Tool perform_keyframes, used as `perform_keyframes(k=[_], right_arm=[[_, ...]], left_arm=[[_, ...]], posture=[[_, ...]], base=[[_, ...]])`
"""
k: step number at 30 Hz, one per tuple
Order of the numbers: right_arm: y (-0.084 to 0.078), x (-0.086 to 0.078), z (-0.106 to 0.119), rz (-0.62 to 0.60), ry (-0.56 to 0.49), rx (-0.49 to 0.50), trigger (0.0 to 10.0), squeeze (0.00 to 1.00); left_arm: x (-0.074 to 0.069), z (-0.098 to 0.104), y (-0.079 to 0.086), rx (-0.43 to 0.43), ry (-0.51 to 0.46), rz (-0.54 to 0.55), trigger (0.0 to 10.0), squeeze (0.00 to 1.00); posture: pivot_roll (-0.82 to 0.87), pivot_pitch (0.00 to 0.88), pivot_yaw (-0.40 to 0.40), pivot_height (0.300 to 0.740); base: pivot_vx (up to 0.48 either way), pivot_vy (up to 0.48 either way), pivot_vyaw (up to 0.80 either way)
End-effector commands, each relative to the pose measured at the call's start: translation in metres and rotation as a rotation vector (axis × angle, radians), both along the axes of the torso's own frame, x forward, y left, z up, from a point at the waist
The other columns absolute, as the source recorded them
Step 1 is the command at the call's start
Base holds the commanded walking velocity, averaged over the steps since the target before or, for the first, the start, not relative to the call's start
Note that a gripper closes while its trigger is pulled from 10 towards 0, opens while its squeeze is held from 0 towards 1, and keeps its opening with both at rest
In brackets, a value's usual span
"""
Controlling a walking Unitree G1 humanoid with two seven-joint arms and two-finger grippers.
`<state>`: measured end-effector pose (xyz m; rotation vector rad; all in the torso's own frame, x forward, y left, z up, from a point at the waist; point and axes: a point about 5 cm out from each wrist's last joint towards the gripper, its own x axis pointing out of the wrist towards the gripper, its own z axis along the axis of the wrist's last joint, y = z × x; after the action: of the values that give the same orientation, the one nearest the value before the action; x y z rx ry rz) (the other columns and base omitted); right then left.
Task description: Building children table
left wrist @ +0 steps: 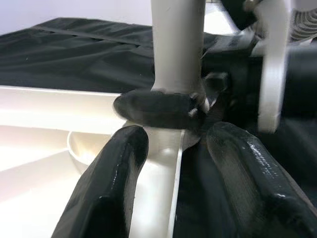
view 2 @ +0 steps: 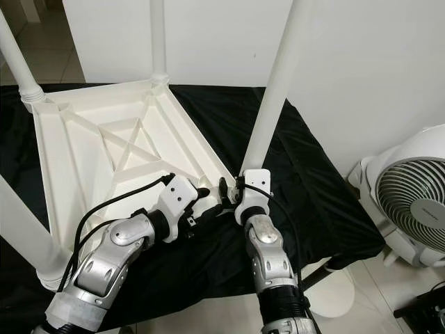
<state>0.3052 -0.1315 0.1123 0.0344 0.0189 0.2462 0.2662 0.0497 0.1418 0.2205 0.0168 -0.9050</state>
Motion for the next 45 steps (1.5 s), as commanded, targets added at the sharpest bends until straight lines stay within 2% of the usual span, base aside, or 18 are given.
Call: perform_keyframes(k=[1,2,3,8,10,12,22,23,29,36,39,42,45], right_arm=[[-0.003,-0.004,0.003,0.091,-0.019,0.001,10.0,1.0],[-0.003,-0.004,0.003,0.091,-0.019,0.001,10.0,1.0],[-0.007,-0.005,0.004,0.146,-0.02,-0.002,10.0,0.0],[-0.015,-0.005,0.006,0.23,-0.03,-0.026,10.0,0.0],[-0.025,-0.002,0.009,0.332,-0.043,-0.083,10.0,0.0],[-0.029,0.001,0.011,0.383,-0.044,-0.114,10.0,0.0],[-0.033,0.013,0.011,0.466,-0.032,-0.18,9.8,0.0],[-0.032,0.014,0.009,0.495,-0.02,-0.185,0.0,0.0],[-0.032,0.014,0.0,0.561,0.033,-0.191,0.0,0.0],[-0.032,0.014,-0.005,0.556,0.034,-0.186,0.0,0.0],[-0.03,0.016,-0.005,0.504,0.016,-0.173,0.0,0.0],[-0.025,0.018,-0.005,0.374,-0.002,-0.175,0.0,0.0],[-0.022,0.017,-0.005,0.345,-0.01,-0.176,0.0,0.0]], left_arm=[[0.0,0.0,0.0,-0.001,-0.015,0.058,10.0,0.0],[0.0,0.0,0.0,-0.001,-0.015,0.058,10.0,0.0],[-0.001,-0.001,0.0,-0.001,-0.013,0.056,10.0,0.0],[-0.001,-0.001,-0.001,0.0,-0.011,0.051,10.0,0.0],[-0.002,-0.002,-0.001,0.003,-0.009,0.045,10.0,0.0],[-0.002,-0.002,0.0,0.004,-0.008,0.043,10.0,0.0],[-0.002,-0.002,0.003,0.012,-0.008,0.041,10.0,0.0],[-0.002,-0.001,0.003,0.013,-0.009,0.041,10.0,0.0],[-0.002,-0.001,0.006,0.015,-0.012,0.049,10.0,0.0],[-0.003,0.0,0.008,0.014,-0.011,0.056,10.0,0.0],[-0.003,0.0,0.007,0.013,-0.012,0.053,10.0,0.0],[-0.001,0.0,0.006,0.01,-0.013,0.049,10.0,0.0],[-0.001,0.001,0.006,0.008,-0.013,0.048,10.0,0.0]], posture=[[0.11,0.0,-0.093,0.74],[0.11,0.0,-0.093,0.74],[0.11,0.0,-0.091,0.74],[0.11,0.0,-0.087,0.74],[0.11,0.0,-0.084,0.74],[0.11,0.0,-0.081,0.74],[0.13,0.0,-0.078,0.74],[0.14,0.0,-0.082,0.74],[0.15,0.0,-0.083,0.74],[0.15,0.0,-0.083,0.74],[0.14,0.0,-0.081,0.74],[0.14,0.0,-0.079,0.74],[0.13,0.0,-0.074,0.74]], base=[[0.0,0.0,0.0],[0.0,0.0,0.0],[0.0,0.0,0.0],[0.0,0.0,0.0],[0.0,0.0,0.0],[0.0,0.0,0.0],[0.0,0.0,0.0],[0.0,0.0,0.0],[0.0,0.0,0.0],[0.0,0.0,0.0],[0.0,0.0,0.0],[0.0,0.0,0.0],[0.0,0.0,0.0]])
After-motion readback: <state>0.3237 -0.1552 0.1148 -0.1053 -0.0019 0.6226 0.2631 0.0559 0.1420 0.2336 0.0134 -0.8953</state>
